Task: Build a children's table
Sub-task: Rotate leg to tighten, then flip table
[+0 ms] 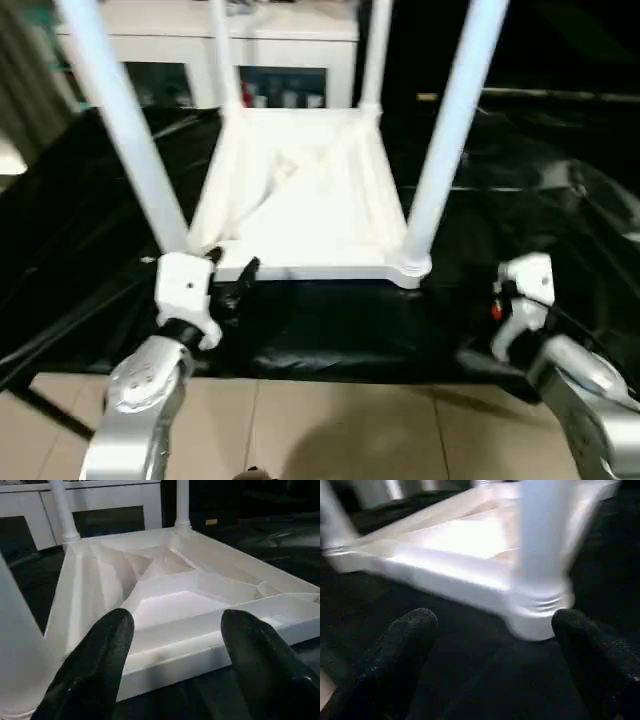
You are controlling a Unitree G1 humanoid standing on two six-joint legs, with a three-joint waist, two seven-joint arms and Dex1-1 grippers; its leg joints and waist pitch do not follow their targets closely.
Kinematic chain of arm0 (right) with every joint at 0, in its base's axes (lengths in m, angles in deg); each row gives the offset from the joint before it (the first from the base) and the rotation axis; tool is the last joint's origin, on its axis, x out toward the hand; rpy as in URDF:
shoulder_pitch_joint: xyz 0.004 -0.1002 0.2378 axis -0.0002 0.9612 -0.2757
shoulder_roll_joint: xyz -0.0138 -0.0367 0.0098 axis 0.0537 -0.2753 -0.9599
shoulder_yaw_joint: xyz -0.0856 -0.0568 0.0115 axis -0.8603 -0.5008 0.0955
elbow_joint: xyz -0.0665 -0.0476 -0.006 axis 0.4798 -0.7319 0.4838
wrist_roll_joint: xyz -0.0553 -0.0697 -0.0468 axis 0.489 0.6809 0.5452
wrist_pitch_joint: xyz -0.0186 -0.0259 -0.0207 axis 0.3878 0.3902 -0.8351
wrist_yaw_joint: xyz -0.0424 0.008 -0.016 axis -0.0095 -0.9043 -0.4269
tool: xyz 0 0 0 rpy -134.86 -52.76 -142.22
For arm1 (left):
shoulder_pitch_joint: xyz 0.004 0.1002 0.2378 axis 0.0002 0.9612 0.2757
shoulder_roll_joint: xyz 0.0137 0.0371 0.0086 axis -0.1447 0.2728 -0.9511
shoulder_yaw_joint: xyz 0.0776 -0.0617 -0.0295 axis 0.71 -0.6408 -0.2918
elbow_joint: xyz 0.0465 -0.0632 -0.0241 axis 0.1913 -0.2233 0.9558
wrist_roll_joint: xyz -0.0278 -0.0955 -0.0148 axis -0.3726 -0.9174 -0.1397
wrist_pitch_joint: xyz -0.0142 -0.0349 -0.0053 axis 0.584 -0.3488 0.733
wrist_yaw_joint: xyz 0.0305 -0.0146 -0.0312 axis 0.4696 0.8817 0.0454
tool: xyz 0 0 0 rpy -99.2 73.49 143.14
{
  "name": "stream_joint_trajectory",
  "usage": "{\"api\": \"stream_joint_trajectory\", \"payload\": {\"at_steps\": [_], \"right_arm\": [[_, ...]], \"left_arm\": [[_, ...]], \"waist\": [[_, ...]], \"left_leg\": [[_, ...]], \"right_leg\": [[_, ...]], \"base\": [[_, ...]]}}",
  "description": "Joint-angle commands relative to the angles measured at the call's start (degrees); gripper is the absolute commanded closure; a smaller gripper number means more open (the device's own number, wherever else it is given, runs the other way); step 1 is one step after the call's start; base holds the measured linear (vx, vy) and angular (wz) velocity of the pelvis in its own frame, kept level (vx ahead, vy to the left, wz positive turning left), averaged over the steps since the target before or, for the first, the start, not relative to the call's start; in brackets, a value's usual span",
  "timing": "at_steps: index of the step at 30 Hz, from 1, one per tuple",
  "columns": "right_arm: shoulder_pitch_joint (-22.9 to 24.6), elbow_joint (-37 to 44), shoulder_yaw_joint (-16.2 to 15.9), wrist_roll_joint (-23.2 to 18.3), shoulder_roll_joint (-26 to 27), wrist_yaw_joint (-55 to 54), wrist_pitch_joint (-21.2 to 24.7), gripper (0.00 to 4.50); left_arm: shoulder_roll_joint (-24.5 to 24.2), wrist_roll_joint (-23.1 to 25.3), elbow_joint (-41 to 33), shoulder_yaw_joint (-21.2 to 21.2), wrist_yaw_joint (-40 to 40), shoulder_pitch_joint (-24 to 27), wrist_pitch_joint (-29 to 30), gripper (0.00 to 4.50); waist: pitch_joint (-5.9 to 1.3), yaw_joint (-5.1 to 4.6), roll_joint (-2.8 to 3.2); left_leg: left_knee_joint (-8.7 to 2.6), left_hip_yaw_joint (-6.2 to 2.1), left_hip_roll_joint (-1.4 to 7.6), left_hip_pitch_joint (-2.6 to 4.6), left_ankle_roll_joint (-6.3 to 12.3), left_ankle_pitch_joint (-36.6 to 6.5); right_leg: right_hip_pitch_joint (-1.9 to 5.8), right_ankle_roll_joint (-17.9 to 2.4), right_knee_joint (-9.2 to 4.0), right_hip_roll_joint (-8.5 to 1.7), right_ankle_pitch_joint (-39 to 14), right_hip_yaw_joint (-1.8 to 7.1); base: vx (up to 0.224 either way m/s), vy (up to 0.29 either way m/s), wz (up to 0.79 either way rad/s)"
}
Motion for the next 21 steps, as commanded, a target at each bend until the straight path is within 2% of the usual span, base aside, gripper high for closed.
{"api": "stream_joint_trajectory", "payload": {"at_steps": [1, 3, 4, 5, 8, 9, 12, 13, 14, 15, 16, 18, 19, 21], "right_arm": [[-1.57, 2.05, -1.46, -2.22, -0.29, 3.32, 1.36, 0.34], [-3.11, 0.71, -2.39, -1.49, 0.35, 3.23, 1.01, 0.34], [-4.98, -1.43, -3.57, -1.02, 0.76, 3.98, 0.12, 0.34], [-5.08, -1.55, -3.63, -0.98, 0.77, 4.02, 0.07, 0.34], [-7.17, -4.27, -4.5, -0.27, 1.19, 4.83, -0.75, 0.34], [-9.33, -7.04, -5.23, 0.66, 1.94, 4.81, -1.82, 0.34], [-11.7, -9.71, -6.15, 1.84, 3.37, 3.96, -2.93, 0.34], [-12.51, -10.61, -6.39, 2.35, 4.14, 3.28, -3.5, 0.34], [-13.43, -11.64, -6.51, 2.42, 4.94, 2.82, -3.84, 0.34], [-14.2, -12.53, -6.41, 1.95, 5.73, 2.68, -3.74, 0.34], [-15.05, -13.81, -6.61, 2.17, 6.34, 2.44, -4.11, 0.34], [-15.98, -15.47, -7.45, 2.66, 7.11, 2.71, -4.63, 0.34], [-16.22, -16.03, -7.83, 2.97, 7.38, 2.76, -5.05, 0.34], [-16.37, -16.39, -8.07, 3.22, 7.59, 2.73, -5.37, 0.34]], "left_arm": [[-0.02, 1.29, -1.46, -2.42, -3.2, 1.16, -0.74, 0.97], [0.48, 1.72, -1.68, -3.97, -5.06, 1.51, -1.68, 0.89], [0.97, 2.48, -1.55, -5.76, -7.54, 1.6, -2.9, 0.84], [0.99, 2.52, -1.54, -5.85, -7.67, 1.6, -2.94, 0.71], [1.48, 1.7, -1.22, -7.04, -8.47, 1.3, -2.14, 0.48], [1.42, 1.48, -1.19, -7.43, -9.12, 1.16, -1.52, 0.46], [1.36, 0.55, -0.44, -7.74, -9.28, 0.4, -0.43, 0.14], [1.23, -0.29, 0.76, -7.81, -8.61, -0.52, -0.11, 0.08], [1.05, -1.27, 2.58, -7.94, -7.88, -1.92, 0.03, 0.04], [0.88, -2.28, 4.68, -8.13, -7.15, -3.57, 0.07, 0.04], [0.76, -3.32, 7.57, -8.56, -6.42, -5.84, -0.4, 0.02], [0.22, -4.78, 13.02, -9.62, -5.23, -10.24, -0.72, 0.02], [-0.43, -4.58, 15.0, -9.74, -4.85, -11.6, -0.99, 0.02], [-0.9, -4.41, 16.17, -9.78, -4.6, -12.35, -1.17, 0.02]], "waist": [[-2.52, 0.17, -0.85], [-2.6, -0.03, -0.57], [-2.6, 0.08, -0.65], [-2.54, -0.02, -0.66], [-2.53, 0.56, -0.62], [-2.61, 0.7, -0.71], [-2.77, 0.99, -1.05], [-3.02, 1.11, -1.17], [-3.27, 1.35, -1.83], [-3.29, 1.46, -1.65], [-3.23, 1.54, -1.85], [-3.21, 1.9, -1.74], [-3.27, 1.94, -1.86], [-3.29, 1.92, -1.92]], "left_leg": [[-5.63, -2.03, 3.83, -0.17, 2.53, -11.66], [-5.43, -1.96, 3.87, -0.13, 2.93, -10.37], [-5.28, -1.81, 3.88, 0.15, 3.09, -10.31], [-5.34, -1.8, 3.9, 0.09, 3.07, -10.43], [-5.39, -1.66, 4.01, 0.32, 2.62, -10.52], [-5.36, -1.66, 4.11, 0.4, 2.51, -10.39], [-5.29, -1.52, 4.05, 0.37, 2.33, -9.06], [-5.14, -1.55, 4.0, 0.22, 2.36, -7.27], [-4.85, -1.37, 3.88, 0.24, 2.83, -5.04], [-4.82, -1.39, 3.76, 0.08, 2.98, -4.29], [-4.87, -1.19, 3.56, 0.2, 2.93, -5.14], [-5.08, -1.28, 3.79, 0.35, 2.01, -6.48], [-5.06, -1.22, 3.74, 0.54, 1.53, -6.84], [-5.21, -1.33, 3.84, 0.42, 1.2, -6.91]], "right_leg": [[1.04, -9.32, -5.07, -4.73, -5.38, 1.94], [0.92, -10.47, -4.98, -4.75, -4.09, 1.97], [0.65, -11.35, -4.98, -4.6, -4.02, 1.95], [0.68, -11.68, -4.97, -4.61, -4.23, 1.92], [0.47, -12.05, -5.0, -4.55, -4.8, 1.99], [0.45, -12.01, -4.91, -4.57, -4.43, 1.99], [0.38, -12.24, -4.65, -4.55, -2.42, 1.96], [0.47, -12.19, -4.24, -4.59, -0.36, 1.92], [0.42, -11.91, -3.98, -4.41, 2.79, 1.89], [0.45, -11.95, -3.75, -4.43, 3.87, 1.89], [0.11, -11.92, -3.9, -4.22, 3.48, 1.83], [0.09, -11.83, -3.78, -4.36, 2.89, 1.82], [-0.02, -11.63, -3.74, -4.28, 3.16, 1.83], [0.19, -11.4, -3.66, -4.42, 3.89, 1.81]], "base": [[0.0, 0.0, 0.0], [0.0, 0.0, 0.0], [0.0, 0.0, 0.0], [0.0, 0.0, 0.0], [0.0, 0.0, 0.0], [0.0, 0.0, 0.0], [0.0, 0.0, 0.0], [0.0, 0.0, 0.0], [0.0, 0.0, 0.0], [0.0, 0.0, 0.0], [0.0, 0.0, 0.0], [0.0, 0.0, 0.0], [0.0, 0.0, 0.0], [0.0, 0.0, 0.0]]}}
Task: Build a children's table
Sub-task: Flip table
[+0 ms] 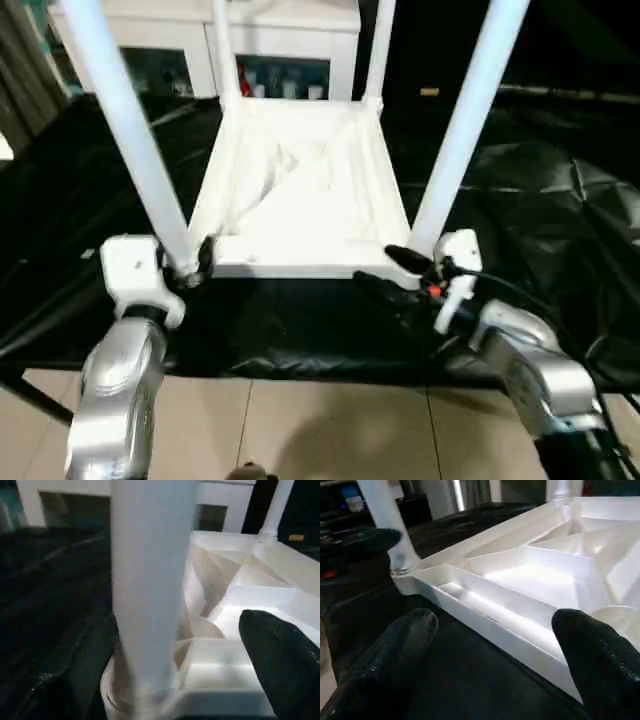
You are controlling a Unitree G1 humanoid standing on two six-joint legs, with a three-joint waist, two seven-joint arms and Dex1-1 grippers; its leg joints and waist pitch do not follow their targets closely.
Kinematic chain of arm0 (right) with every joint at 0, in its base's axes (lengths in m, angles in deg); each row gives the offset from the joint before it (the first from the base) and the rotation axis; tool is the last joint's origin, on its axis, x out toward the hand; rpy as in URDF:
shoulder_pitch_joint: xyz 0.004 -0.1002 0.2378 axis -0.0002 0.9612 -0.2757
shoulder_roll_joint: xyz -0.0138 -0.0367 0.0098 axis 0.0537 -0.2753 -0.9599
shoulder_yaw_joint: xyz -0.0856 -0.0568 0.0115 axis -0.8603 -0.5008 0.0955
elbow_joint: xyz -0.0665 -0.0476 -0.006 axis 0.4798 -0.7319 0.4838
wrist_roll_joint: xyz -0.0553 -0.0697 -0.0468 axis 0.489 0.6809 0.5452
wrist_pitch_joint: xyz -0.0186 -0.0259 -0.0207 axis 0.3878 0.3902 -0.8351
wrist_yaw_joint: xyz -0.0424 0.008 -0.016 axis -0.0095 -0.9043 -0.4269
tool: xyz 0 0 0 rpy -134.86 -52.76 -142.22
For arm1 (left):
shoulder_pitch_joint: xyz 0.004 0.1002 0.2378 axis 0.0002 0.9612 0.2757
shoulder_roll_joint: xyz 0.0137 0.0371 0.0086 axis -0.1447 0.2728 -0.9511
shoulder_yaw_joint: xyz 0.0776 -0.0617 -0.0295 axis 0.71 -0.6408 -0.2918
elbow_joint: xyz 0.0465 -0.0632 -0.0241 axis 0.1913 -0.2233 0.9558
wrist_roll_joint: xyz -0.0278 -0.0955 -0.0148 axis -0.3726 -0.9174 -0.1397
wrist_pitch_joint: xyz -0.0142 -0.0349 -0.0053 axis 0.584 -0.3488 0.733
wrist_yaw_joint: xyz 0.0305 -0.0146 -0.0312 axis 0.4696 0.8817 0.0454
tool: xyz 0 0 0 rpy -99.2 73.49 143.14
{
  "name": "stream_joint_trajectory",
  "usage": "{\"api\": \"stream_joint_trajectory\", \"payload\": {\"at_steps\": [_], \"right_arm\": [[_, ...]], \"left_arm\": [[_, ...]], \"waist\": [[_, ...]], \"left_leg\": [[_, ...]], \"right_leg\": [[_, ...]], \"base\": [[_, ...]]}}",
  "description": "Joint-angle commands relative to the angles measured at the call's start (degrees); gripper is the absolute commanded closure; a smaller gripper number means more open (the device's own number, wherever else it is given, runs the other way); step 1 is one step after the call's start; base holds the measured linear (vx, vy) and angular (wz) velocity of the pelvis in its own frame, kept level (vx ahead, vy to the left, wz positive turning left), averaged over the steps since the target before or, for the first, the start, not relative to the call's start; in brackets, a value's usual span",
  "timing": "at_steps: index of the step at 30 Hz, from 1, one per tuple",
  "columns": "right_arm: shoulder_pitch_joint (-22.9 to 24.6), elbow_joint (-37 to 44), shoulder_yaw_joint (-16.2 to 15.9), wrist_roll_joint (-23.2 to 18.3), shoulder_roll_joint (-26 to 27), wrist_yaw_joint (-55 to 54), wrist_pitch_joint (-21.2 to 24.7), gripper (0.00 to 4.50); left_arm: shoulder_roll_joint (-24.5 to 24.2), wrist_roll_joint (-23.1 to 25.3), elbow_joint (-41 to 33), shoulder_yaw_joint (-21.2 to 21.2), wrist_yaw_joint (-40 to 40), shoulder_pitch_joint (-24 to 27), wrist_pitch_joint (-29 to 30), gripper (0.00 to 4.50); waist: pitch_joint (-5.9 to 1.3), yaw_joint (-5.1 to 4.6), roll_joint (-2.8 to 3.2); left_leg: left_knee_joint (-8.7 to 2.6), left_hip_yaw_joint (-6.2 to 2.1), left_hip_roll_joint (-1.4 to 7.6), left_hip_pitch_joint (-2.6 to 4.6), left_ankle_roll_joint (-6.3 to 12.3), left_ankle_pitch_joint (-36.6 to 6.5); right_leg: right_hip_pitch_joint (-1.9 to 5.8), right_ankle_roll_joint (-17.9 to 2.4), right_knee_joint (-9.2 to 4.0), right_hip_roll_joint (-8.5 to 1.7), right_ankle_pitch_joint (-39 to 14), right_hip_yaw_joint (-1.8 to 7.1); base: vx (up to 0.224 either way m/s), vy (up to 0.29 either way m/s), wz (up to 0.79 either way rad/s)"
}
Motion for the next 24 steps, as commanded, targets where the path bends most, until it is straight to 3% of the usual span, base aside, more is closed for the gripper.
{"api": "stream_joint_trajectory", "payload": {"at_steps": [1, 4, 7, 15, 24], "right_arm": [[-0.52, -1.1, -0.23, 0.78, 0.1, -0.06, -0.83, 0.34], [-1.7, -2.48, -0.71, 1.25, 1.18, 0.23, -1.68, 0.34], [-2.08, -2.92, -0.86, 1.36, 1.52, 0.24, -2.15, 0.34], [-2.03, -2.75, -1.3, 0.48, 2.76, 1.84, -3.16, 0.34], [-2.74, -4.05, -1.15, 0.92, 3.07, 2.33, -4.26, 0.34]], "left_arm": [[-0.9, -0.06, 3.28, -0.21, 0.91, -1.31, -0.45, 0.02], [-3.07, 1.22, 10.1, -1.15, -1.31, -5.81, 0.59, 0.02], [-3.3, 1.03, 12.08, -1.4, -1.81, -7.19, 0.39, 0.02], [-3.01, 0.47, 18.78, -2.07, -3.14, -11.48, -1.35, 0.67], [-0.26, -1.95, 18.86, -3.88, -5.9, -11.48, -0.99, 1.53]], "waist": [[-3.17, -0.03, 0.14], [-3.36, -0.07, 0.18], [-3.37, 0.02, 0.24], [-3.46, 0.1, 0.27], [-3.34, 0.18, 0.03]], "left_leg": [[-5.1, -1.5, 3.77, 1.35, 0.75, -7.0], [-4.89, -1.4, 3.65, 1.3, 1.09, -5.45], [-4.88, -1.38, 3.77, 1.38, 0.98, -5.62], [-4.88, -1.35, 3.88, 1.45, 1.17, -5.97], [-4.98, -1.33, 4.01, 1.3, 1.24, -6.44]], "right_leg": [[1.24, -11.24, -3.64, -4.44, 5.23, 1.82], [1.45, -11.49, -3.32, -4.52, 8.56, 1.81], [1.43, -12.19, -3.25, -4.62, 9.06, 1.8], [1.51, -12.89, -3.18, -4.69, 9.18, 1.81], [1.62, -13.58, -3.3, -4.96, 8.0, 1.86]], "base": [[0.0, 0.0, 0.0], [0.0, 0.0, 0.0], [0.0, 0.0, 0.0], [0.0, 0.0, 0.0], [0.0, 0.0, 0.0]]}}
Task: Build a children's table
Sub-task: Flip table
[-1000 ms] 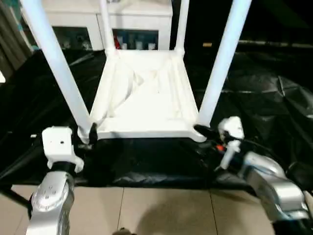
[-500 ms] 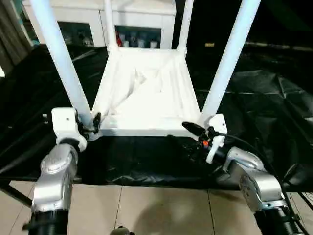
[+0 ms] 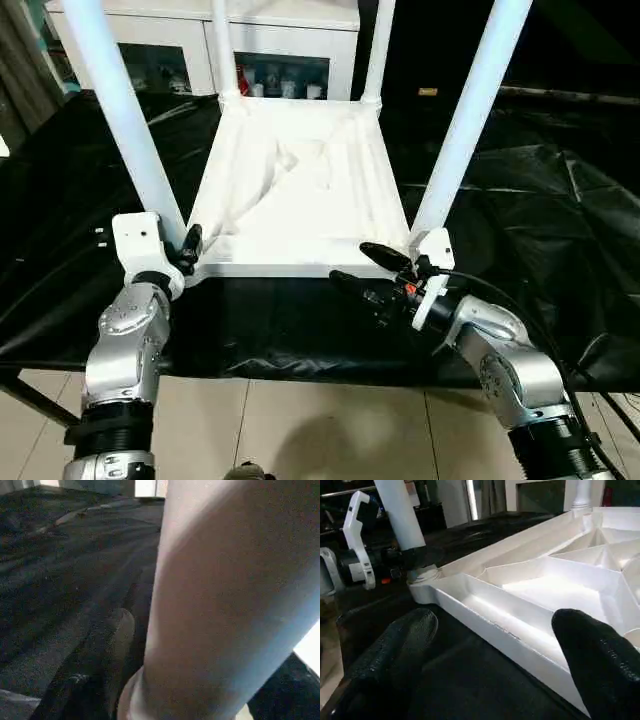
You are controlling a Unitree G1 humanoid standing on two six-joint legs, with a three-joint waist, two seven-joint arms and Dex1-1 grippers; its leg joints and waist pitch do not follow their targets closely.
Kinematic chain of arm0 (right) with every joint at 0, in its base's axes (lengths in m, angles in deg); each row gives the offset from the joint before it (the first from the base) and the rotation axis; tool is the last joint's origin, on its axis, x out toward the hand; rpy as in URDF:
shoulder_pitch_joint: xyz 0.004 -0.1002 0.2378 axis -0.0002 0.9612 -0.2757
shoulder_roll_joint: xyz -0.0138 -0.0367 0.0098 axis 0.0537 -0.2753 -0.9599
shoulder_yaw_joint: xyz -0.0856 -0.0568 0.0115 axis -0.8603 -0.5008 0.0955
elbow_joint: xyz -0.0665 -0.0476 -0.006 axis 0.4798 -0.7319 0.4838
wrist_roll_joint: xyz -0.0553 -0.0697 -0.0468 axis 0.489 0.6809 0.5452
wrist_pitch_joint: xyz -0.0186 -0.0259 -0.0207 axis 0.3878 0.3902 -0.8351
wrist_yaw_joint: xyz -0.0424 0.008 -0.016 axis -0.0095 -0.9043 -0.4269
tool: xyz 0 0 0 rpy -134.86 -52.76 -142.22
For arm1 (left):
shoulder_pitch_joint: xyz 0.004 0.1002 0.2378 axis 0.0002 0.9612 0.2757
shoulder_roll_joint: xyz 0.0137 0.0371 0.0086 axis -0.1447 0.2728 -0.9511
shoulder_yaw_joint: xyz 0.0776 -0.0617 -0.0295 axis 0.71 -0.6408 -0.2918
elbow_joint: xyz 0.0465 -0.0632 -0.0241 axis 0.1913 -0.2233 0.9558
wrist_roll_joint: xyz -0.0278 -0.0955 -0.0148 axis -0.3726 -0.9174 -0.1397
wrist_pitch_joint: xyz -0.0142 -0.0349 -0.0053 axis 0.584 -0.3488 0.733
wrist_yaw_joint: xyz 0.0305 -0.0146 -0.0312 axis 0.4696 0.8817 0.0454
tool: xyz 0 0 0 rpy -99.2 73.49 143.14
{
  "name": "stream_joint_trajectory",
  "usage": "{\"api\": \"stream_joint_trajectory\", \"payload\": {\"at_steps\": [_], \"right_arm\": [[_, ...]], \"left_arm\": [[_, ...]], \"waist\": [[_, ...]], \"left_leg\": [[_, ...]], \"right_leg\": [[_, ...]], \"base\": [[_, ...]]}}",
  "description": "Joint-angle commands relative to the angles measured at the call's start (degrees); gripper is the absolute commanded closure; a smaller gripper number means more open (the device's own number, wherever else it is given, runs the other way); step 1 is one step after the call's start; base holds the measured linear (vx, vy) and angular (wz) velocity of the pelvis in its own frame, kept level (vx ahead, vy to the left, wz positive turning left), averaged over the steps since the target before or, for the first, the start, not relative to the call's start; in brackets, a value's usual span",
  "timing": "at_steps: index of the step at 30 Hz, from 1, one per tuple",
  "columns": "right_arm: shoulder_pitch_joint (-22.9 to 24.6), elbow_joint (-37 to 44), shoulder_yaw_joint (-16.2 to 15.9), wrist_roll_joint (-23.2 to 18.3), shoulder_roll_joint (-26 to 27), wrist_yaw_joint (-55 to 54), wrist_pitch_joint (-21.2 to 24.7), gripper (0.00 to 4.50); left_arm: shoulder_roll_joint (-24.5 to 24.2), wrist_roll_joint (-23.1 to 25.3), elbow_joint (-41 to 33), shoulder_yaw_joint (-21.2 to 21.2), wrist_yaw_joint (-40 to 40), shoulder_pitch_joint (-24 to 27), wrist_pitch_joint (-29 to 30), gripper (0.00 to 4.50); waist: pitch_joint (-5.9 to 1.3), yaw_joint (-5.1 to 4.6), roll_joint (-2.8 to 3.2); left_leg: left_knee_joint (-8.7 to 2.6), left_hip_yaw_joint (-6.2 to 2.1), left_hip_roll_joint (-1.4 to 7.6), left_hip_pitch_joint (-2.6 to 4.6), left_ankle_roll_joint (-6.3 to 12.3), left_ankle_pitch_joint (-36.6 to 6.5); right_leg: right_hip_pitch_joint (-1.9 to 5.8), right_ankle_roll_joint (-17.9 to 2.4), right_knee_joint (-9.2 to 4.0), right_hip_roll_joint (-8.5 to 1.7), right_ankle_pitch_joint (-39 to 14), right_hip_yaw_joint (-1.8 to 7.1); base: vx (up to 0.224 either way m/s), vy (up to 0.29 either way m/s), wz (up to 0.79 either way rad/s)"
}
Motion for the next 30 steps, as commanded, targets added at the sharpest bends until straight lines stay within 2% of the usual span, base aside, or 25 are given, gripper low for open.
{"api": "stream_joint_trajectory", "payload": {"at_steps": [1, 4, 7, 8, 9, 14, 17, 18, 20, 21, 23, 24, 26, 28, 30], "right_arm": [[-0.92, -0.98, 0.17, 0.24, 0.12, 0.65, -0.6, 0.34], [-1.0, -1.17, 0.04, 0.4, 0.22, 0.65, -0.8, 0.34], [-1.11, -1.47, 0.04, 0.51, 0.28, 0.4, -0.84, 0.34], [-1.13, -1.57, 0.05, 0.61, 0.28, 0.13, -0.75, 0.34], [-1.13, -1.57, 0.05, 0.61, 0.28, 0.13, -0.75, 0.34], [-0.36, -1.47, 0.39, 1.35, -0.08, -1.38, 0.46, 0.34], [-0.54, -2.87, 1.13, 2.49, -0.11, -4.07, 0.98, 0.34], [-0.58, -3.01, 1.2, 2.56, -0.09, -4.29, 0.99, 0.34], [-2.02, -6.21, 4.37, 2.59, 1.54, -10.0, 0.71, 0.07], [-2.84, -7.64, 6.09, 1.76, 2.53, -12.15, 0.43, 0.0], [-4.03, -9.23, 8.41, -0.32, 4.07, -14.1, 0.47, 0.0], [-4.97, -10.12, 9.79, -2.42, 5.34, -14.18, 0.68, 0.0], [-6.0, -11.03, 11.06, -4.65, 6.74, -13.85, 0.87, 0.0], [-7.45, -12.19, 12.32, -8.66, 8.96, -11.46, 1.38, 0.0], [-7.93, -12.59, 12.66, -9.95, 9.68, -10.59, 1.67, 0.0]], "left_arm": [[1.2, -1.46, -0.25, -1.12, -1.61, -0.07, 0.31, 1.6], [2.75, -2.92, -1.43, -1.73, -2.43, 0.34, 1.25, 1.96], [5.3, -5.82, -3.07, -2.57, -2.93, 0.83, 2.8, 2.04], [6.93, -8.1, -3.76, -3.34, -3.02, 0.79, 3.72, 2.08], [6.93, -8.1, -3.76, -3.34, -3.02, 0.79, 3.72, 2.1], [13.49, -16.04, -6.94, -4.16, -2.81, 0.54, 8.43, 2.1], [14.74, -15.67, -8.18, -2.85, -2.51, 0.91, 9.43, 2.11], [14.82, -15.62, -8.25, -2.79, -2.49, 0.93, 9.5, 2.15], [15.85, -14.91, -9.12, -1.7, -2.04, 1.24, 10.31, 2.24], [16.08, -14.93, -9.39, -1.5, -2.07, 1.28, 10.71, 2.3], [16.42, -15.06, -9.73, -1.54, -2.14, 1.22, 11.21, 2.32], [16.51, -15.14, -9.82, -1.56, -2.23, 1.07, 11.5, 2.33], [16.51, -15.28, -9.8, -1.56, -2.39, 0.86, 11.74, 2.33], [16.36, -15.8, -9.62, -1.42, -2.84, 0.4, 11.94, 2.33], [16.41, -15.98, -9.61, -1.41, -3.06, 0.27, 11.98, 2.33]], "waist": [[-3.34, 0.12, 0.06], [-3.35, 0.09, 0.07], [-3.38, 0.03, 0.0], [-3.35, -0.02, -0.12], [-3.4, 0.07, -0.11], [-3.28, 0.31, -0.26], [-3.15, 0.76, -0.19], [-3.05, 0.88, -0.15], [-2.96, 0.9, -0.13], [-3.05, 0.86, 0.03], [-3.06, 0.83, -0.06], [-3.13, 0.75, 0.3], [-3.24, 0.76, 0.18], [-3.35, 0.79, 0.2], [-3.42, 0.89, 0.23]], "left_leg": [[-5.01, -1.42, 3.97, 1.32, 1.26, -6.62], [-4.99, -1.42, 4.02, 1.31, 1.58, -6.72], [-4.89, -1.4, 3.99, 1.23, 1.91, -5.92], [-4.86, -1.36, 4.03, 1.19, 2.11, -5.66], [-4.78, -1.34, 4.05, 1.24, 2.1, -5.34], [-4.57, -1.07, 4.04, 1.22, 2.99, -4.58], [-4.7, -0.83, 4.08, 1.3, 2.77, -5.64], [-4.89, -0.76, 4.17, 1.35, 2.1, -6.8], [-5.19, -0.77, 4.15, 1.43, 0.82, -8.66], [-5.19, -0.79, 4.14, 1.46, 0.55, -8.62], [-5.25, -0.76, 4.1, 1.54, 0.03, -9.01], [-5.25, -0.8, 4.09, 1.42, -0.12, -8.6], [-5.12, -0.82, 4.09, 1.35, 0.52, -6.93], [-4.97, -0.76, 4.02, 1.22, 1.29, -5.79], [-4.88, -0.75, 4.09, 1.21, 1.85, -4.9]], "right_leg": [[1.62, -13.79, -3.32, -4.93, 7.68, 1.84], [1.65, -13.72, -3.32, -4.92, 7.46, 1.87], [1.7, -13.9, -3.3, -4.98, 7.84, 1.86], [1.74, -14.1, -3.34, -4.98, 7.91, 1.88], [1.75, -14.27, -3.25, -5.04, 8.25, 1.88], [1.58, -15.28, -3.32, -4.95, 8.04, 1.92], [1.39, -14.95, -3.66, -4.87, 5.54, 1.97], [1.28, -14.25, -3.85, -4.84, 3.56, 1.99], [1.17, -13.12, -4.18, -4.84, 0.43, 2.06], [1.14, -13.02, -4.12, -4.86, 0.42, 2.1], [1.08, -12.58, -4.22, -4.77, -0.05, 2.08], [1.17, -12.28, -4.09, -4.75, 1.03, 2.09], [1.3, -11.87, -3.86, -4.7, 4.25, 1.98], [1.39, -12.09, -3.62, -4.79, 6.19, 1.98], [1.4, -12.27, -3.55, -4.77, 7.25, 1.92]], "base": [[0.0, 0.0, 0.0], [0.0, 0.0, 0.0], [0.0, 0.0, 0.0], [0.0, 0.0, 0.0], [0.0, 0.0, 0.0], [0.0, 0.0, 0.0], [0.0, 0.0, 0.0], [0.0, 0.0, 0.0], [0.0, 0.0, 0.0], [0.0, 0.0, 0.0], [0.0, 0.0, 0.0], [0.0, 0.0, 0.0], [0.0, 0.0, 0.0], [0.0, 0.0, 0.0], [0.0, 0.0, 0.0]]}}
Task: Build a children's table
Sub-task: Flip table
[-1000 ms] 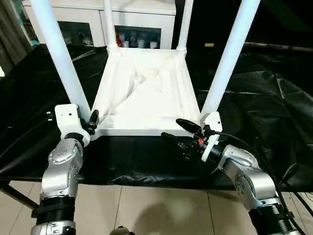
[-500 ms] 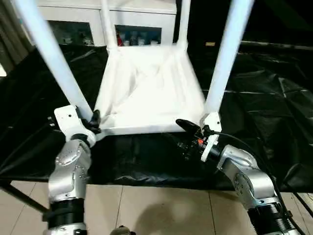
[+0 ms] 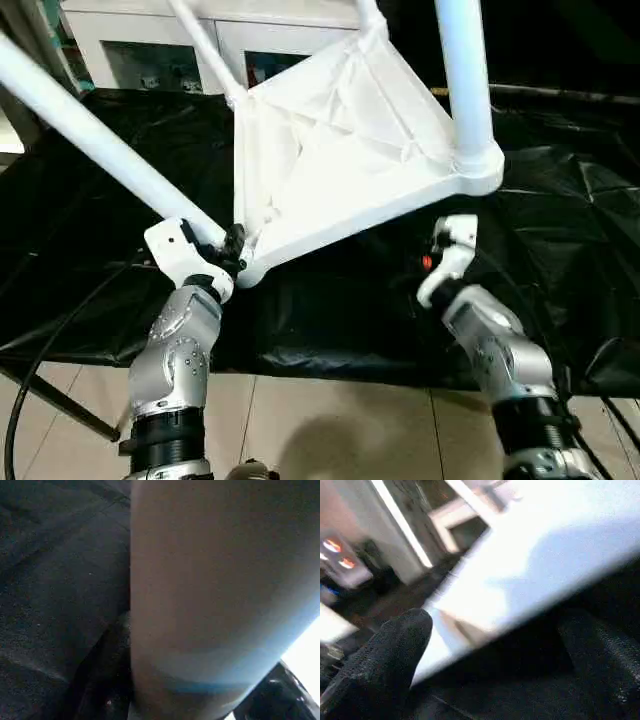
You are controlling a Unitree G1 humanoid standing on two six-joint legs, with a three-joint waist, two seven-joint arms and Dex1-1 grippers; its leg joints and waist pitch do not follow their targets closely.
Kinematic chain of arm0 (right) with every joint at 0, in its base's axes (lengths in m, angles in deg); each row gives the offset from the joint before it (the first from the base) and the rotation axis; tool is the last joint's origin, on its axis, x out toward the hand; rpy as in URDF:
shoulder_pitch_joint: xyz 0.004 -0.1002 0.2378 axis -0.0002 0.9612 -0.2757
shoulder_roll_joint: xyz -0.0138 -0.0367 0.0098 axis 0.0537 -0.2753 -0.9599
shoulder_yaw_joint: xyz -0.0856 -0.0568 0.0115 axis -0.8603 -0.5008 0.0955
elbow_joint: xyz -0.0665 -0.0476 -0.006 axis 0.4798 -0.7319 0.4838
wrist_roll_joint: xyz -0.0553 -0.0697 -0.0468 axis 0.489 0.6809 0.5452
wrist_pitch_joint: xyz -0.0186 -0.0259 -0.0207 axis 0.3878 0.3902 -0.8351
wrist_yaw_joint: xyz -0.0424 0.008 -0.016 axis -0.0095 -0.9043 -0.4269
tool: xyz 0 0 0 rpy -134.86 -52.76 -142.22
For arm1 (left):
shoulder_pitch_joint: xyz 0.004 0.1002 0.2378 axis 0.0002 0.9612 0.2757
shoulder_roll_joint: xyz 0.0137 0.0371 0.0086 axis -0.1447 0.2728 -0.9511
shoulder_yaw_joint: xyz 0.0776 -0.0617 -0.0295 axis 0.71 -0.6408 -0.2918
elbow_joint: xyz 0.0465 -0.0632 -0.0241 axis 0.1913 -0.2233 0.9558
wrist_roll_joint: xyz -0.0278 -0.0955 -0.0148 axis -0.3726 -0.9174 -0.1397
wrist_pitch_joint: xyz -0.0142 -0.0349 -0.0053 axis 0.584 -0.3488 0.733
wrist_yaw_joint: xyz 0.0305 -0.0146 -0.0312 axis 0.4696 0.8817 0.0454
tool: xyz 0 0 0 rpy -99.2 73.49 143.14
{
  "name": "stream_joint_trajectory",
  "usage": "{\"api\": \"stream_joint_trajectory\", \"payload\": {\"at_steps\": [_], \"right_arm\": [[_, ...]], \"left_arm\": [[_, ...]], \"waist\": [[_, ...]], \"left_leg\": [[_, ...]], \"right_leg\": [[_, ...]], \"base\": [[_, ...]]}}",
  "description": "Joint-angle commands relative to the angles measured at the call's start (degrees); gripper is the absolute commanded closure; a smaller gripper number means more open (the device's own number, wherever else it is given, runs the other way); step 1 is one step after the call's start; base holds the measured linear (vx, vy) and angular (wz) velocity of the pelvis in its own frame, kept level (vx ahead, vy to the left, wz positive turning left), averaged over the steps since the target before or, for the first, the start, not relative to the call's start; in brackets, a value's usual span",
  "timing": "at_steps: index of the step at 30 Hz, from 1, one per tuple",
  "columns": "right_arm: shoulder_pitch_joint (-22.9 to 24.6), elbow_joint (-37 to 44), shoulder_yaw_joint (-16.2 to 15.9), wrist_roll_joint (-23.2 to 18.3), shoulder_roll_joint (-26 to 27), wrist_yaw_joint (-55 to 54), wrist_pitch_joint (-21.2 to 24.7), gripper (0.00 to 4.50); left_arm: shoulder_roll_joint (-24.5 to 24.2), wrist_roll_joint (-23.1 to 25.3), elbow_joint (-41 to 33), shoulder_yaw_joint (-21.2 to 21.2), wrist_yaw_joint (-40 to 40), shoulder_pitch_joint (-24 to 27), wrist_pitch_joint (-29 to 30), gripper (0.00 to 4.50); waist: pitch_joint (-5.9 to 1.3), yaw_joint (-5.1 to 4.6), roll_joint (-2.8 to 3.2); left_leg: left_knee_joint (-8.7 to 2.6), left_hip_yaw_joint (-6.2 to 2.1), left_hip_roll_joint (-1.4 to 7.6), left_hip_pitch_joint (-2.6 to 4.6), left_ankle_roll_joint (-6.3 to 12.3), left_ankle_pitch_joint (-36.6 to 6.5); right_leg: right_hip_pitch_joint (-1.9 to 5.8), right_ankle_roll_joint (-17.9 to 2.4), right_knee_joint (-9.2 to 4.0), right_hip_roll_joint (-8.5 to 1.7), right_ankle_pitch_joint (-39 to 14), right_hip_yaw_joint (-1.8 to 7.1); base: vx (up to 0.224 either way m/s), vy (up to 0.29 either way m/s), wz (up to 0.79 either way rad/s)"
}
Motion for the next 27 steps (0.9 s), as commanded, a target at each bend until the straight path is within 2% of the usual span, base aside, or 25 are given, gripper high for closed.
{"api": "stream_joint_trajectory", "payload": {"at_steps": [1, 3, 4, 6, 7, 8, 10, 12, 13, 15, 16, 20, 23, 27], "right_arm": [[-1.23, -1.38, 1.42, -3.71, 1.14, 2.71, 2.03, 0.0], [-1.85, -2.05, 1.27, -4.75, 2.15, 5.07, 3.65, 0.0], [-2.16, -2.85, 0.8, -4.21, 2.4, 5.65, 3.64, 0.0], [-2.87, -4.51, 0.84, -3.41, 2.9, 4.77, 2.65, 0.0], [-3.34, -5.48, 1.13, -3.11, 3.28, 3.91, 1.97, 0.0], [-4.77, -8.1, 2.27, -2.41, 4.0, 1.2, -0.02, 0.0], [-8.51, -14.05, 5.77, -3.55, 5.61, -3.65, -2.15, 0.0], [-9.93, -16.18, 6.73, -4.12, 5.93, -4.73, -2.3, 0.0], [-11.62, -18.54, 7.4, -4.85, 6.33, -4.49, -2.11, 0.0], [-12.83, -20.11, 7.96, -5.18, 6.64, -4.77, -2.29, 0.0], [-14.51, -22.09, 8.89, -5.91, 7.35, -5.14, -2.81, 0.0], [-18.46, -26.97, 11.17, -7.11, 8.55, -5.65, -3.88, 0.0], [-21.16, -30.33, 13.36, -8.27, 9.18, -6.8, -4.74, 0.0], [-23.66, -33.37, 14.89, -8.77, 9.12, -7.14, -5.43, 0.0]], "left_arm": [[1.92, -3.84, 0.33, 0.52, -0.06, -0.5, 1.42, 2.33], [2.37, -3.69, 0.03, 0.45, -0.45, -0.47, 1.55, 2.33], [2.7, -3.51, -0.2, 0.46, -0.64, -0.39, 1.64, 2.33], [3.02, -3.33, -0.5, 0.57, -0.79, -0.22, 1.72, 2.33], [3.13, -3.28, -0.66, 0.66, -0.84, -0.11, 1.75, 2.33], [3.36, -3.2, -0.96, 0.87, -0.96, 0.09, 1.79, 2.33], [3.7, -3.09, -1.7, 1.49, -1.14, 0.61, 2.04, 2.33], [3.78, -3.01, -1.91, 1.79, -1.16, 0.76, 2.14, 2.33], [3.85, -3.03, -2.25, 2.03, -1.2, 0.99, 2.36, 2.33], [3.93, -2.95, -2.3, 2.14, -1.34, 1.0, 2.43, 2.33], [3.99, -2.94, -2.59, 2.24, -1.47, 1.09, 2.65, 2.33], [4.14, -2.74, -3.01, 2.79, -1.91, 1.16, 2.87, 2.33], [4.42, -2.54, -3.36, 3.18, -2.2, 1.31, 2.94, 2.33], [4.93, -2.42, -3.75, 3.55, -2.44, 1.57, 2.79, 2.33]], "waist": [[-3.62, -0.47, -0.13], [-3.67, -0.23, -0.2], [-3.66, -0.18, -0.37], [-3.63, -0.19, -0.3], [-3.63, -0.14, -0.58], [-3.64, -0.13, -0.37], [-3.78, -0.13, -0.44], [-4.13, -0.12, -0.27], [-4.02, 0.0, -0.13], [-4.11, 0.14, -0.15], [-4.06, 0.15, 0.06], [-3.91, -0.16, -0.08], [-3.98, -0.48, -0.21], [-4.02, -0.92, -0.42]], "left_leg": [[-4.6, -1.49, 3.78, 1.34, 2.04, -4.78], [-4.59, -1.48, 3.87, 1.35, 2.22, -4.21], [-4.53, -1.41, 3.86, 1.24, 2.47, -3.68], [-4.57, -1.38, 3.86, 1.25, 2.27, -3.64], [-4.57, -1.35, 3.86, 1.22, 2.21, -3.4], [-4.62, -1.32, 3.92, 1.28, 2.0, -3.51], [-4.48, -1.22, 3.72, 1.22, 1.87, -2.84], [-4.1, -1.16, 3.66, 1.24, 2.52, -0.34], [-4.0, -1.06, 3.66, 1.1, 3.22, 0.03], [-3.94, -1.06, 3.69, 1.1, 3.51, 0.37], [-3.99, -1.11, 3.68, 1.02, 3.57, 0.16], [-4.34, -1.09, 3.82, 1.02, 2.74, -2.54], [-4.28, -1.04, 3.78, 0.97, 2.67, -2.08], [-4.1, -0.92, 3.69, 0.9, 3.69, -0.76]], "right_leg": [[1.64, -12.61, -3.34, -4.59, 8.05, 1.9], [1.61, -12.91, -3.28, -4.65, 8.17, 1.82], [1.67, -13.09, -3.22, -4.68, 8.81, 1.8], [1.57, -13.08, -3.28, -4.7, 8.27, 1.75], [1.64, -13.21, -3.21, -4.84, 8.01, 1.79], [1.38, -13.38, -3.23, -4.98, 7.31, 1.79], [1.48, -13.68, -3.15, -4.92, 7.12, 1.8], [1.32, -14.08, -2.71, -4.7, 10.24, 1.7], [1.22, -14.08, -2.58, -4.51, 11.76, 1.65], [1.27, -13.93, -2.48, -4.51, 12.68, 1.58], [1.27, -14.0, -2.47, -4.55, 12.79, 1.54], [1.37, -14.22, -2.74, -4.74, 9.82, 1.54], [1.4, -14.44, -2.59, -4.72, 10.04, 1.51], [1.45, -14.93, -2.49, -4.7, 10.88, 1.46]], "base": [[0.0, 0.0, 0.0], [0.0, 0.0, 0.0], [0.0, 0.0, 0.0], [0.0, 0.0, 0.0], [0.0, 0.0, 0.0], [0.0, 0.0, 0.0], [0.0, 0.0, 0.0], [0.0, 0.0, 0.0], [0.0, 0.0, 0.0], [0.0, 0.0, 0.0], [0.0, 0.0, 0.0], [0.0, 0.0, 0.0], [0.0, 0.0, 0.0], [0.0, 0.0, 0.0]]}}
